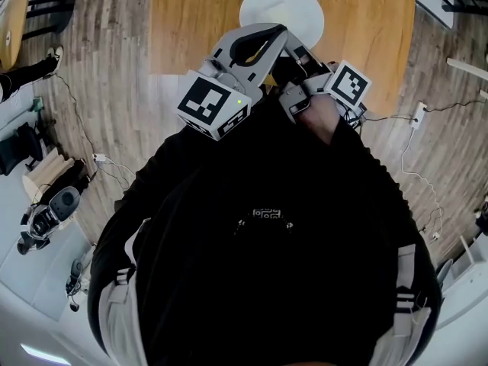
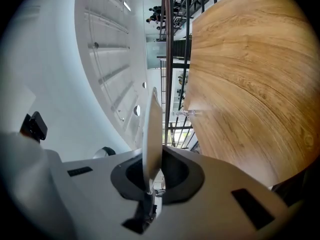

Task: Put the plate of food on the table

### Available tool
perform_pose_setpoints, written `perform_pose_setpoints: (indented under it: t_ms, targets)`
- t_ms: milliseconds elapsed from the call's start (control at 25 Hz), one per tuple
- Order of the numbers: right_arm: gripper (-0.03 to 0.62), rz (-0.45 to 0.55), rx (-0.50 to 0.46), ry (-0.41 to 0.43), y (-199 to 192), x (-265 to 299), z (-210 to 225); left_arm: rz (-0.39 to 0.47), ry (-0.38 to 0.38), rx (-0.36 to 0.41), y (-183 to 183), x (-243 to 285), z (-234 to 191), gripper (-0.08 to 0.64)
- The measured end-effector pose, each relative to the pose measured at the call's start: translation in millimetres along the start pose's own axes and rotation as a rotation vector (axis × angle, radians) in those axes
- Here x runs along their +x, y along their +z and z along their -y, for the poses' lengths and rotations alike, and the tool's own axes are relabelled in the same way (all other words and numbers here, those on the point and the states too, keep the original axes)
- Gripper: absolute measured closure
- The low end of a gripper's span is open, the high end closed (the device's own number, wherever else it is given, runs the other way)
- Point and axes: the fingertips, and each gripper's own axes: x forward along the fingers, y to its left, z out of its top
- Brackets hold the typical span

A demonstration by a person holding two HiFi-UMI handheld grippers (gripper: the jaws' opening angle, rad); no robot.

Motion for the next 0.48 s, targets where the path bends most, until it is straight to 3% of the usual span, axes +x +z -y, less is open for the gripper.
perform_pose_setpoints:
  t_ms: [480]
  targets:
    - [0.566,0.041,-0.031,-0.007,20,34,-2,0.012,-0.043,-0.034,13,5,-39,0.554]
